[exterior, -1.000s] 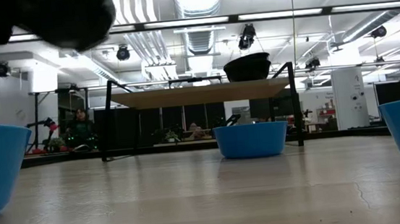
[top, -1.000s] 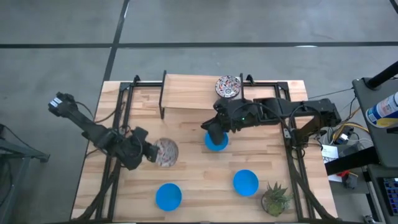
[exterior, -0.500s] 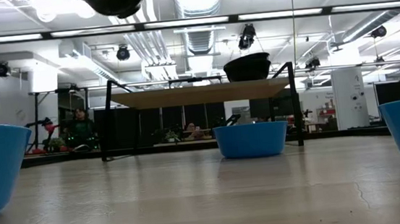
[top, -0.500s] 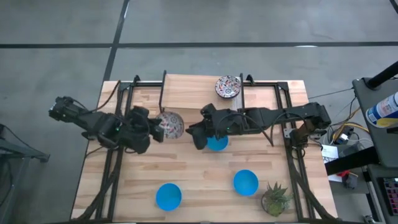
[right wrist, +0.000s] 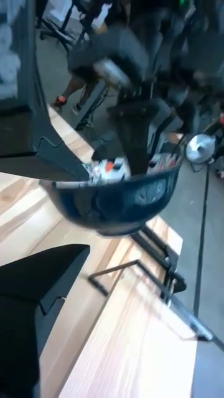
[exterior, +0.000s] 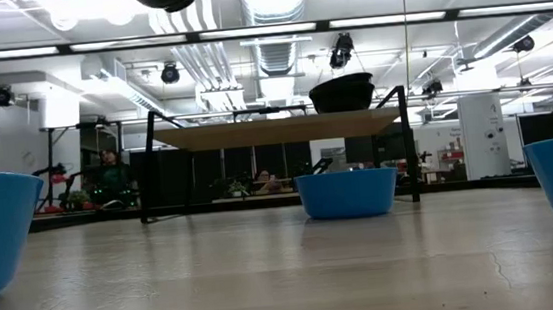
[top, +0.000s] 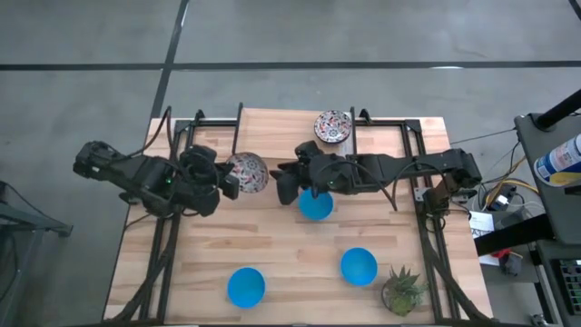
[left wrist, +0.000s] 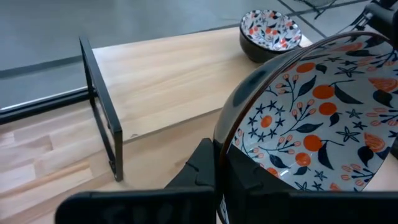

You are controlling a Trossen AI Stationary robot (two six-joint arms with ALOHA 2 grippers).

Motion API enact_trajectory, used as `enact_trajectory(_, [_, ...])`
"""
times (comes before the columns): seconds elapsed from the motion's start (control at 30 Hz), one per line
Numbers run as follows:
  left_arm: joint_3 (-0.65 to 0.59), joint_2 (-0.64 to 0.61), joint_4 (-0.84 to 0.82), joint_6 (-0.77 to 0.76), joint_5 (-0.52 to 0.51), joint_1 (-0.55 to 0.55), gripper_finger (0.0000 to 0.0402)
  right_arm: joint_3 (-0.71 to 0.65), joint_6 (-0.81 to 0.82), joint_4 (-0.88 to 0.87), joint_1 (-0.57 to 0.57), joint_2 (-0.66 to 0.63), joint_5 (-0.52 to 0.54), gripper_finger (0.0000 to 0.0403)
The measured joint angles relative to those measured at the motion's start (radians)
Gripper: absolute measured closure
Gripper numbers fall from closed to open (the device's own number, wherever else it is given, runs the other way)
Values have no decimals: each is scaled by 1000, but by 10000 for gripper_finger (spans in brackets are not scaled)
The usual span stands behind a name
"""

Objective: Pick & Place Mini bowls
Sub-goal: Stack the white bowl on the other white bowls on the shelf

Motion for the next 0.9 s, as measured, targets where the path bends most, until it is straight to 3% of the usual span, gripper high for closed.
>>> enact_trajectory(0.77, [-4, 26, 17, 23, 20, 16, 400, 4, 16, 75, 2, 89, 15, 237])
enact_trajectory(0.9, [-5, 24, 23, 14, 27, 16, 400, 3, 16, 73, 2, 100, 66, 248])
